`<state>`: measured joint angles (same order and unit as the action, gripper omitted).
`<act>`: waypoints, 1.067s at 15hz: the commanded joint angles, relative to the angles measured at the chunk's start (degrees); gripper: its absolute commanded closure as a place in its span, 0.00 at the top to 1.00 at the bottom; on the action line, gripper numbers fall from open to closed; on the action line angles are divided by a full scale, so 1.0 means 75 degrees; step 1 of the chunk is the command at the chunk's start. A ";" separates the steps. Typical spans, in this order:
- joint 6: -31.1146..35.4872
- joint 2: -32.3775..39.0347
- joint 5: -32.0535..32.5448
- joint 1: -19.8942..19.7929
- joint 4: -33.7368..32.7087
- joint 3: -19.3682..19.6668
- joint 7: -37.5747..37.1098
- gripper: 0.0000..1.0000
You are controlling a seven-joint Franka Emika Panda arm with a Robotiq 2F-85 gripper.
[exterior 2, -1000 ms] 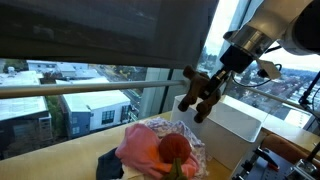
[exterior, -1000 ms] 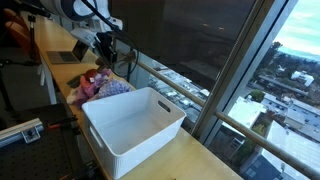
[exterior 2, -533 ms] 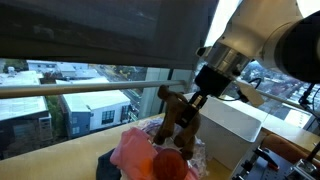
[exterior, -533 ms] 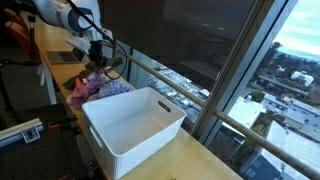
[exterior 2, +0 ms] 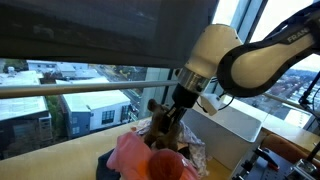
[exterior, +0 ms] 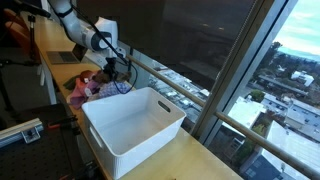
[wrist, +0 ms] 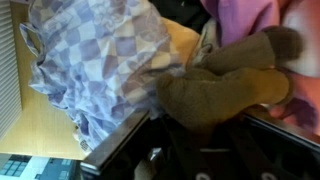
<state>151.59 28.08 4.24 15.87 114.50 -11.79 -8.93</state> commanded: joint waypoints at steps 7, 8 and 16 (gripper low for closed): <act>-0.0972 -0.0675 -0.0015 0.0257 -0.0041 0.0159 -0.0101 0.85; -0.1022 -0.0889 0.0013 0.0276 0.0051 0.0156 -0.0107 0.92; -0.1087 -0.2083 0.0325 0.0184 0.0564 0.0130 0.0023 1.00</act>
<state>144.15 15.34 5.18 17.41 116.81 -11.11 -9.03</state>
